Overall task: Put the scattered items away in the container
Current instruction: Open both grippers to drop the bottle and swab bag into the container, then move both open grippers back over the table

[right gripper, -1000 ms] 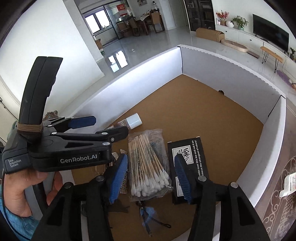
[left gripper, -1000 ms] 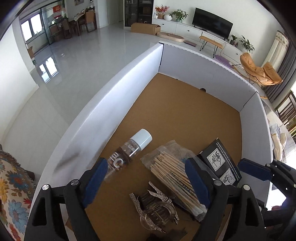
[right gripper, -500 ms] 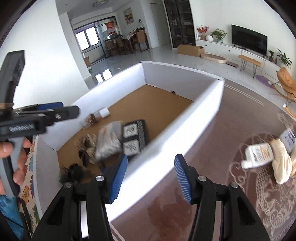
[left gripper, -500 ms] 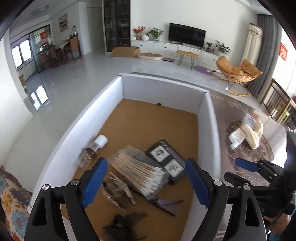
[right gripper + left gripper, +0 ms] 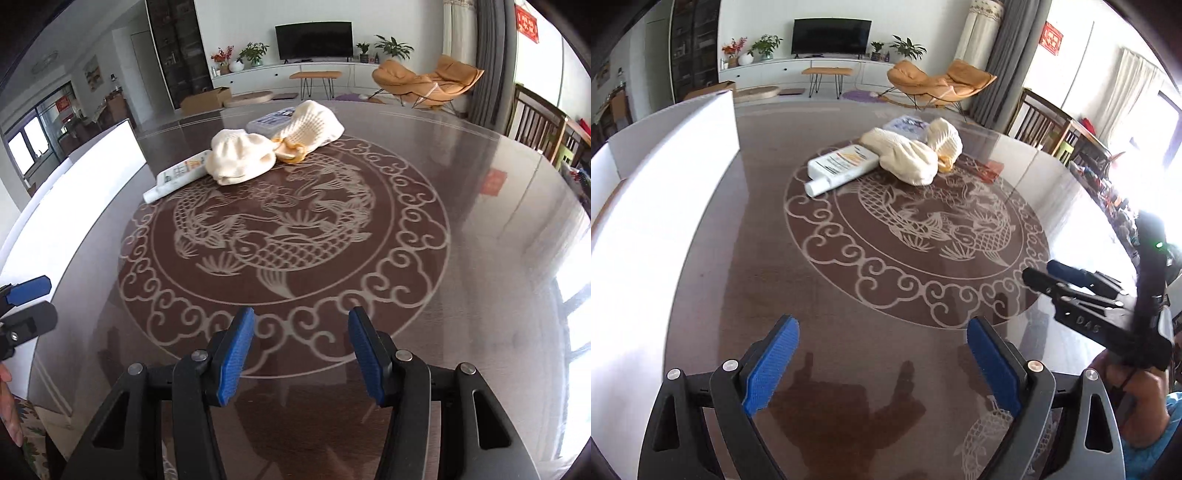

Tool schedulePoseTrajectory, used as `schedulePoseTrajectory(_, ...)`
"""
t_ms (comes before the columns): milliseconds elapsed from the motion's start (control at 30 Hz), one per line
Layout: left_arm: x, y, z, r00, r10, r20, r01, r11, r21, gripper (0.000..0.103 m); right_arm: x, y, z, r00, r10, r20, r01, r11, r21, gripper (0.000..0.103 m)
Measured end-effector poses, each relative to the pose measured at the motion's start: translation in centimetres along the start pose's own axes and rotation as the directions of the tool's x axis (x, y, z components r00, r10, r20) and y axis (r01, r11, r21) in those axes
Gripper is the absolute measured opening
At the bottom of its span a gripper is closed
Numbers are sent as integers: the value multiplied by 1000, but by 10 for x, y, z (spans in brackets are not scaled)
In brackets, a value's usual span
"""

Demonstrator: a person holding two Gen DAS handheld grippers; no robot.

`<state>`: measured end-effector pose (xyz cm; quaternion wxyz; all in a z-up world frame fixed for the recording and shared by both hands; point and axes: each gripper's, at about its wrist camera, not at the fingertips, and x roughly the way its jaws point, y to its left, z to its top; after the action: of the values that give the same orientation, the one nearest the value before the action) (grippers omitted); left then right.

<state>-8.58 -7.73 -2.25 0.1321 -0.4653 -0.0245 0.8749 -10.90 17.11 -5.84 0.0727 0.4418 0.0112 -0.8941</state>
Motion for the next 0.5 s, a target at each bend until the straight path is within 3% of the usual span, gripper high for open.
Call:
schedulePoseTrajectory(133, 33, -10, 1, 1000, 12, -20, -12, 1000, -8, 93, 3, -6, -2, 999, -38, 15, 39, 998, -46, 54)
schedulePoseTrajectory(367, 46, -16, 7, 997, 72, 19, -73, 996, 44, 93, 17, -1, -5, 999, -41, 16, 42, 997, -61, 54)
schedulePoseTrajectory(500, 51, -20, 6, 995, 94, 28, -96, 992, 84, 102, 19, -5, -3, 999, -36, 15, 36, 999, -40, 54)
